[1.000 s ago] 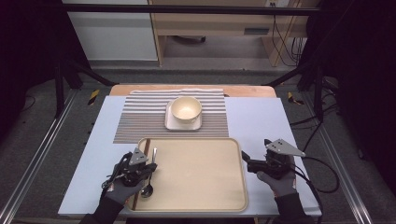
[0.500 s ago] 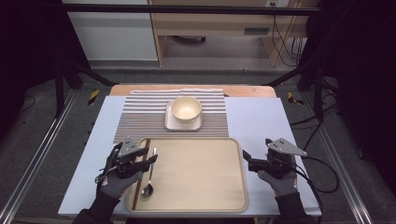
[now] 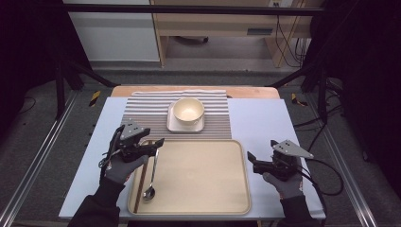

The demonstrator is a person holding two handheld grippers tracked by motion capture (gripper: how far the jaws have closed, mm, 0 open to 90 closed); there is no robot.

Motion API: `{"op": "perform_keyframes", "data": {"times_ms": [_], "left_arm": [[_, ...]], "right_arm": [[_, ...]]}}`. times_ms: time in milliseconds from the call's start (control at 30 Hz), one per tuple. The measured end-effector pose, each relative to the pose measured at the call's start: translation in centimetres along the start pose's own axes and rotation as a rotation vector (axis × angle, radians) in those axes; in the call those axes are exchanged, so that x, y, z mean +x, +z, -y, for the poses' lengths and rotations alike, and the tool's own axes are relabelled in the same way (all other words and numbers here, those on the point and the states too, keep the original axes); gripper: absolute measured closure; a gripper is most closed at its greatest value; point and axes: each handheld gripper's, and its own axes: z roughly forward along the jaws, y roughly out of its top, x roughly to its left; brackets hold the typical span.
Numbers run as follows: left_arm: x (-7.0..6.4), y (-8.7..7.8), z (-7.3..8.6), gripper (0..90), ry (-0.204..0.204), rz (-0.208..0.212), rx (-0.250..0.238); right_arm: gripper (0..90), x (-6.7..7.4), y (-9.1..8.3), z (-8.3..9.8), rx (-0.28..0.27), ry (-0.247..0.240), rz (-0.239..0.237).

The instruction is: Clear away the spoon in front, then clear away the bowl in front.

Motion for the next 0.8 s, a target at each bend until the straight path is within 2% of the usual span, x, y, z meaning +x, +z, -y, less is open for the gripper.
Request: {"op": "perform_keyframes", "data": {"times_ms": [267, 500, 800], "left_arm": [[-0.2, 1.2, -2.1, 30.3, -0.009, 0.000, -0.029], [-0.3, 2.6, -3.0, 28.9, -0.012, -0.004, -0.026], [0.2, 4.4, -4.3, 28.1, -0.031, -0.018, -0.048]], "right_arm": [[5.9, 0.0, -0.1, 0.0, -0.003, 0.004, -0.002], [5.9, -0.1, -0.2, -0.1, -0.007, 0.005, -0.002], [5.9, 0.0, -0.1, 0.0, -0.006, 0.005, -0.007]]}}
